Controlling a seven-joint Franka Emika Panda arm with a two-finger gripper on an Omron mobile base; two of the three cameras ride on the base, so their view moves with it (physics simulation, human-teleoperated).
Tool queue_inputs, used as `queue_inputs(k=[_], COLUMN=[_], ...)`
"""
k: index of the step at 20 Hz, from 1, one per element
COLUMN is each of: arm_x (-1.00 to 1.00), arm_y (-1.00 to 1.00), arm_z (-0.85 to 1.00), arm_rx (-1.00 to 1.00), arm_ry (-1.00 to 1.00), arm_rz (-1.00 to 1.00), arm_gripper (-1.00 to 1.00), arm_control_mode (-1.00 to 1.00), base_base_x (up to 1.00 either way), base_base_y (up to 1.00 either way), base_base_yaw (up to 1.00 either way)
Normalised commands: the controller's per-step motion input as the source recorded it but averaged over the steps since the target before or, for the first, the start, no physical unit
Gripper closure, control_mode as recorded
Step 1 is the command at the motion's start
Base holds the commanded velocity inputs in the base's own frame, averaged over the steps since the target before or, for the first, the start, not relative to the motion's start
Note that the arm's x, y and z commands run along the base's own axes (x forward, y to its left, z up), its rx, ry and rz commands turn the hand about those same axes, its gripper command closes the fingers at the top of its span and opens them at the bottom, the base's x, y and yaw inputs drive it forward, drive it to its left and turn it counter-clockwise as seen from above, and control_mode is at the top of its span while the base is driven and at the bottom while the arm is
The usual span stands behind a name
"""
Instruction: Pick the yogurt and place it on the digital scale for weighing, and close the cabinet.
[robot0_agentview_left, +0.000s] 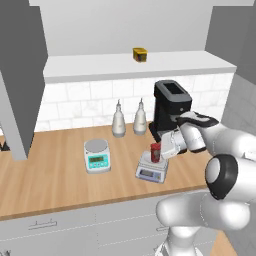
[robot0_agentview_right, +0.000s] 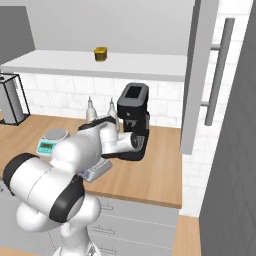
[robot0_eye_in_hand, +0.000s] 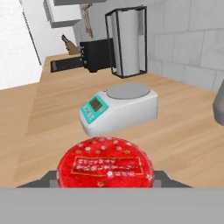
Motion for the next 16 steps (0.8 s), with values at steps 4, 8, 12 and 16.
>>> queue_inputs(k=[4, 8, 12, 16], arm_x=[0.00, 0.00, 0.00, -0.04], arm_y=[0.00, 0.00, 0.00, -0.09], arm_z=[-0.11, 0.00, 0.00, 0.04], arm_rx=[0.00, 0.02, 0.00, 0.01], arm_ry=[-0.10, -0.05, 0.00, -0.03], arm_rz=[0.02, 0.00, 0.00, 0.00], arm_gripper=[-1.00, -1.00, -1.00, -1.00], arm_control_mode=[-1.00, -1.00, -1.00, -1.00], base_base_x=[0.00, 0.00, 0.00, 0.00], base_base_y=[0.00, 0.00, 0.00, 0.00], base_base_yaw=[0.00, 0.00, 0.00, 0.00])
